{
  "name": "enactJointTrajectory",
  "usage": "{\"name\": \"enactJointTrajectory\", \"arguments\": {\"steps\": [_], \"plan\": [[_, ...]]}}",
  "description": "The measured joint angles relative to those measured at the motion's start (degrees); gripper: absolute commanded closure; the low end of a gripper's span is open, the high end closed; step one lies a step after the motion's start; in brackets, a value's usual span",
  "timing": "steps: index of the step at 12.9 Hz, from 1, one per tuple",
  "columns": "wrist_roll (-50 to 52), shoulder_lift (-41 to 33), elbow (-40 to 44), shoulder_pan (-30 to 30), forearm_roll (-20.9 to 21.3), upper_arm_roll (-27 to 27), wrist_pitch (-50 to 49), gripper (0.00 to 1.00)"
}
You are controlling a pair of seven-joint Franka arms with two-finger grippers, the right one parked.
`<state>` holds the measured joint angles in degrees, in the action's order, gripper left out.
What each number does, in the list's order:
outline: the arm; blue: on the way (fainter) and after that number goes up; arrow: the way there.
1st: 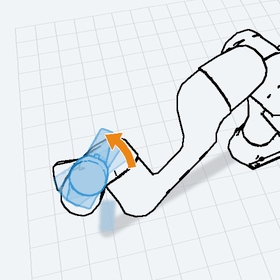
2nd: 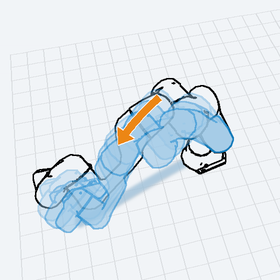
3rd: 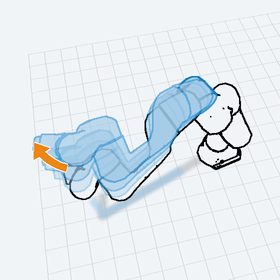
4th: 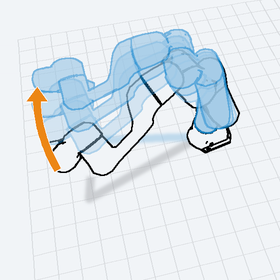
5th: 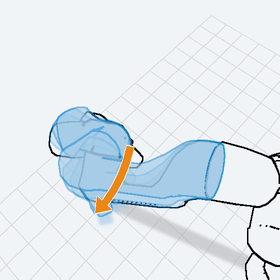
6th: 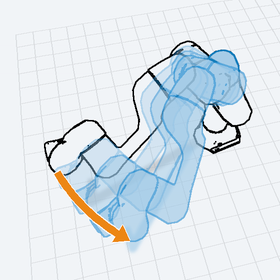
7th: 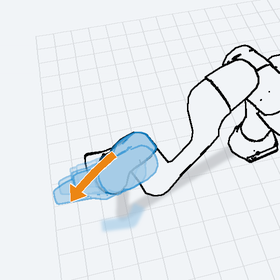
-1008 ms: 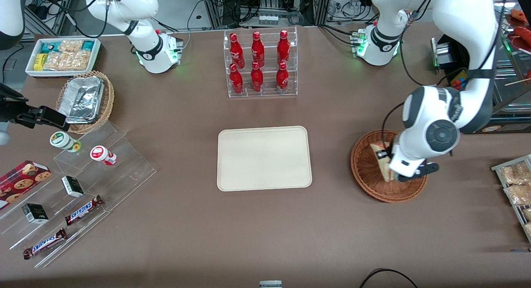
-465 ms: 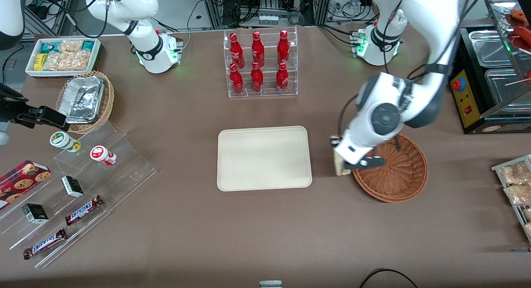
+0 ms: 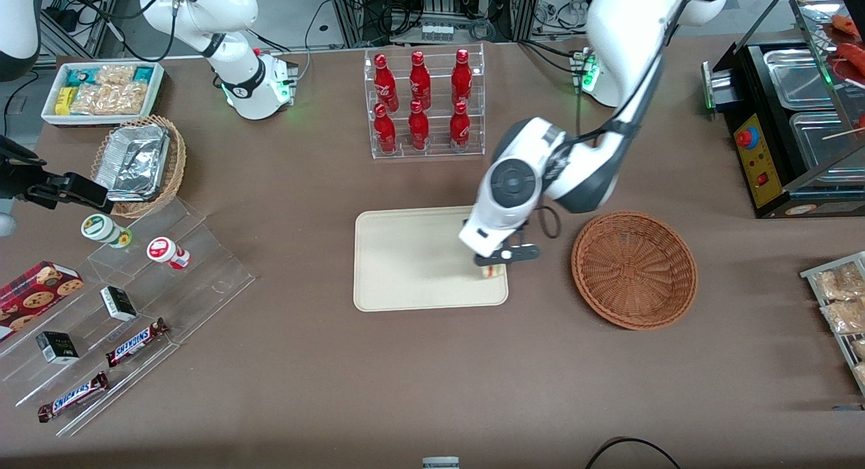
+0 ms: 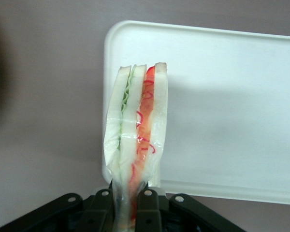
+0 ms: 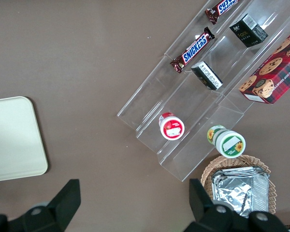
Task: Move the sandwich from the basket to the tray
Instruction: 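Lift the sandwich and carry it over the cream tray, then lower the sandwich onto the tray and open the left gripper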
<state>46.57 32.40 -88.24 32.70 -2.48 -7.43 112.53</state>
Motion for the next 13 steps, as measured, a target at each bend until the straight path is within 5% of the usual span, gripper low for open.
{"name": "enactJointTrajectory", "arguments": {"steps": [4,13], "plan": [[5.75,7.04,7.37,4.73,0.0,0.04,2.21,1.0],[7.13,11.55,9.47,7.65,1.11,0.18,4.78,1.0]]}}
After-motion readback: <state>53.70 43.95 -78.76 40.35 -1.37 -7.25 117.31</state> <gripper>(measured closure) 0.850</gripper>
